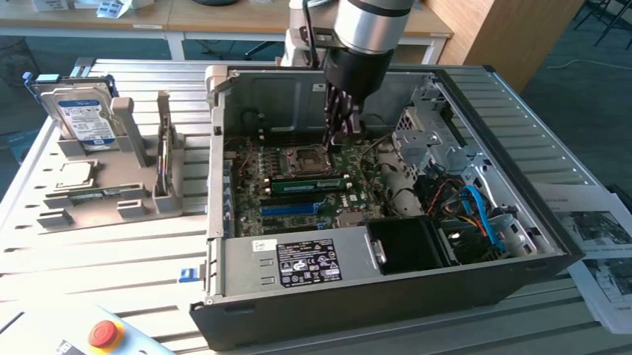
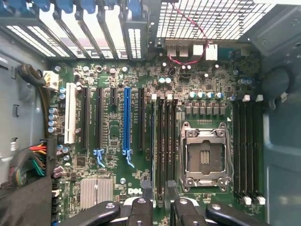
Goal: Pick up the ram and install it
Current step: 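Insert the ram into the slot, then press down the ram until it locks into place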
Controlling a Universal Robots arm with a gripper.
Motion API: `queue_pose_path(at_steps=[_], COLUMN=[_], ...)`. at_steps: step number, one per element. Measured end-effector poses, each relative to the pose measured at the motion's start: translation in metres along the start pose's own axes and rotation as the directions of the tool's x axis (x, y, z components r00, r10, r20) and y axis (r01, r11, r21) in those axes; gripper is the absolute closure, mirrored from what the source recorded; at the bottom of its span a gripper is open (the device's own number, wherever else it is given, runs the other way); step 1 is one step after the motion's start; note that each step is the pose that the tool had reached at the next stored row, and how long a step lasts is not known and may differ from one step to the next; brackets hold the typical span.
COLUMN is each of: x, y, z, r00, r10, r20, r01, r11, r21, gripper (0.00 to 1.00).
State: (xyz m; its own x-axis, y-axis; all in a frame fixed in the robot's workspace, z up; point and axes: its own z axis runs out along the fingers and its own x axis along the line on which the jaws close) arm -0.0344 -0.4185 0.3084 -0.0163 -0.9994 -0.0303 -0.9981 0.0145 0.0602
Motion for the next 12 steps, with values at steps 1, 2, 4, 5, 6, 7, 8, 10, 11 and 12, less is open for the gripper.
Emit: queue_pose_path(at_steps=[1,2,4,5,6,7,8,10,11,12], x=[0.0000,-0.0001,0.0000,0.0000,0.0000,0.0000,0.0000,0.0000,0.0000,0.0000], y=[0.0001,0.0001,0.0001,0.0001,0.0001,0.0001,0.0001,0.0001,0.0001,0.0001], z=[-0.0009,-0.0009,-0.0011,-0.0011,-0.0011,-0.0011,-0.0011,-0.0011,-0.0010,-0.0010], r00=[1.0000,1.0000,1.0000,1.0000,1.0000,1.0000,1.0000,1.0000,1.0000,1.0000], r10=[0.000,0.000,0.000,0.000,0.000,0.000,0.000,0.000,0.000,0.000], r20=[0.0000,0.0002,0.0000,0.0000,0.0000,0.0000,0.0000,0.0000,0.0000,0.0000], r01=[0.000,0.000,0.000,0.000,0.000,0.000,0.000,0.000,0.000,0.000], r11=[1.0000,1.0000,1.0000,1.0000,1.0000,1.0000,1.0000,1.0000,1.0000,1.0000], r21=[-0.0001,0.0001,0.0001,0.0001,0.0001,0.0002,0.0001,0.0001,0.0001,0.0001], gripper=[0.75,0.75,0.75,0.75,0.75,0.75,0.75,0.75,0.75,0.75])
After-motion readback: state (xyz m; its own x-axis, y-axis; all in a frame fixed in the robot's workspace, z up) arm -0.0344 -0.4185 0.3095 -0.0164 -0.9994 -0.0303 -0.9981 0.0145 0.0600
